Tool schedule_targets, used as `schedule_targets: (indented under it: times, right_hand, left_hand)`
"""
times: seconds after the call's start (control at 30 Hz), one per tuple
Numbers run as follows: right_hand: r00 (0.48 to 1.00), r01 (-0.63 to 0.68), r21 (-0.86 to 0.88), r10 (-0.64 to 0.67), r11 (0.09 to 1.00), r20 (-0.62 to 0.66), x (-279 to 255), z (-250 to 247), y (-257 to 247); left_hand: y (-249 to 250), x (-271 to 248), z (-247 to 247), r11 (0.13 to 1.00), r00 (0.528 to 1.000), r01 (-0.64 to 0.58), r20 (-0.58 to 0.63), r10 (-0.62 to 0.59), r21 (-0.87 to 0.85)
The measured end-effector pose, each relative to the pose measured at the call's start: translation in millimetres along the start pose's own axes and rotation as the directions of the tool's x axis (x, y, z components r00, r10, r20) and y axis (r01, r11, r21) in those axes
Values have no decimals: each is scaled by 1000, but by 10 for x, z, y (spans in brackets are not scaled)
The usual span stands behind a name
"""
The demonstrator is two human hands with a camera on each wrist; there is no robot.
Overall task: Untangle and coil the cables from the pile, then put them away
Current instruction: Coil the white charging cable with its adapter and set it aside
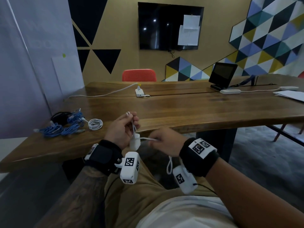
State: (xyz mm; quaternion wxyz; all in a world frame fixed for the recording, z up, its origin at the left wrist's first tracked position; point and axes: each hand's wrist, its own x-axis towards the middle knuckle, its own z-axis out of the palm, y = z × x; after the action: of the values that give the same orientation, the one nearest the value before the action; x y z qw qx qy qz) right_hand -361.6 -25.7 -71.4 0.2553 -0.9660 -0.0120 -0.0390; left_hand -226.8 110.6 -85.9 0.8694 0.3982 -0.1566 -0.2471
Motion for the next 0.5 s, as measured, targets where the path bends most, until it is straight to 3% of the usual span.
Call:
schedule_targets:
  times: [0.1,0.2,0.3,0.37,0.5]
  right_hand:
    - [976,41,-119,-65,992,-210,-63,-187,27]
    - [908,121,-229,-201,966,-369,-49,-284,40]
    - [844,217,-309,-337,926,-418,-14,-323,66]
    - [829,233,-317,-358,919,-429,2,-368,120]
    - [830,230,-318,-356,920,-430,30,-379,280]
  left_hand:
    - [20,-51,10,984,989,106,87,-120,146]
    - [-30,-149,114,934,965,93,201,-170,346]
    - [-151,-231,220,816,947,-22,274,-168,577]
    - [-180,-240,230,766,941,-56,289,-173,640]
    - [-131,-222,170,785,858,3,402,-321,619]
